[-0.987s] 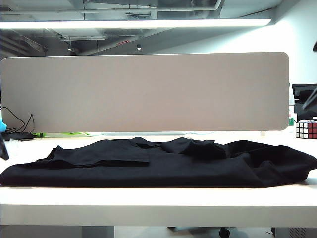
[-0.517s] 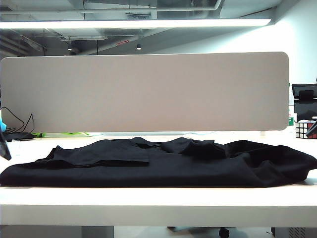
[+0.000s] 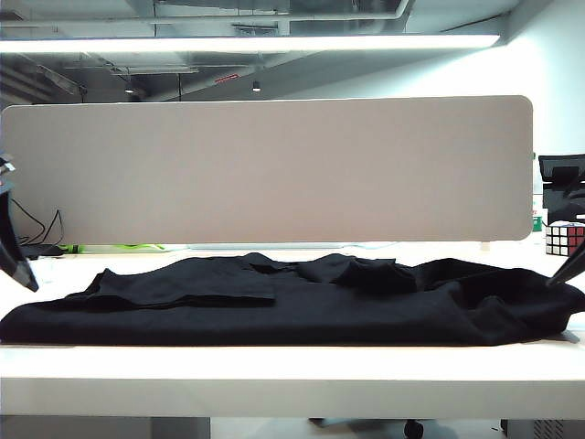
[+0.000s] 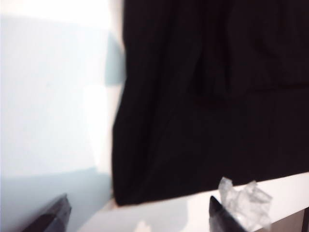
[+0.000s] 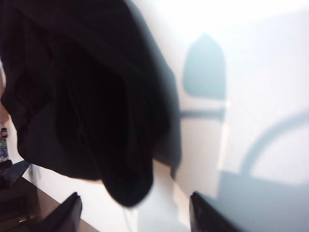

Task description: Fold the bottom side of the T-shirt horizontally towards the center, about one-third of the way, then fold the sleeve back towards the center, creating a straight line along the edge of the T-shirt, and finally fold the bottom of the T-shirt up towards the top, creating a neat rectangle.

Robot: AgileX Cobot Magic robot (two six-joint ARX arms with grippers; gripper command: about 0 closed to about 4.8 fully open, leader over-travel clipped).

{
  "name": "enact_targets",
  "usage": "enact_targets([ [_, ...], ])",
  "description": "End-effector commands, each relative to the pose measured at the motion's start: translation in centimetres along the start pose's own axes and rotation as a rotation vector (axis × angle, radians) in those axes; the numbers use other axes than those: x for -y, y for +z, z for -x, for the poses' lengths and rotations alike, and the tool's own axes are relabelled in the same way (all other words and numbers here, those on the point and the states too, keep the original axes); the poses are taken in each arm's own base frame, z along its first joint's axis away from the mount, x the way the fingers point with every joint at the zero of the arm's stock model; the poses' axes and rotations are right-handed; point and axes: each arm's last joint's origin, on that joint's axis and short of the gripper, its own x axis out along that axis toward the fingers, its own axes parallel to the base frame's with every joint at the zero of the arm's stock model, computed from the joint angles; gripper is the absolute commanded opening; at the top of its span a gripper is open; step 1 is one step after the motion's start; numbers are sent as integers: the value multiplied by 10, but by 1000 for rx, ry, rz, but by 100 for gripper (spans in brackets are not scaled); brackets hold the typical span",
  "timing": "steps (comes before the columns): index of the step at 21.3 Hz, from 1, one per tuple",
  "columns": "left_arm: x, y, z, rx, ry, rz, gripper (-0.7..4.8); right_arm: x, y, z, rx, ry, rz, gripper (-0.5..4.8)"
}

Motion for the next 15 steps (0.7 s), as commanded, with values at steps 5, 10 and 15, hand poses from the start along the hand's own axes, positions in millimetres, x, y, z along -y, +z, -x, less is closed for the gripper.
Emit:
enact_targets([
  [5, -4, 1, -15, -50, -23, 9, 367, 3, 10, -8, 39, 40, 17, 310],
  [10, 4, 2, -21, -46, -34, -12, 367, 1, 15, -9, 68, 58, 23, 305],
  [15, 12, -1, -28, -57, -5, -42, 292, 0, 17, -9, 84, 68, 28, 241],
])
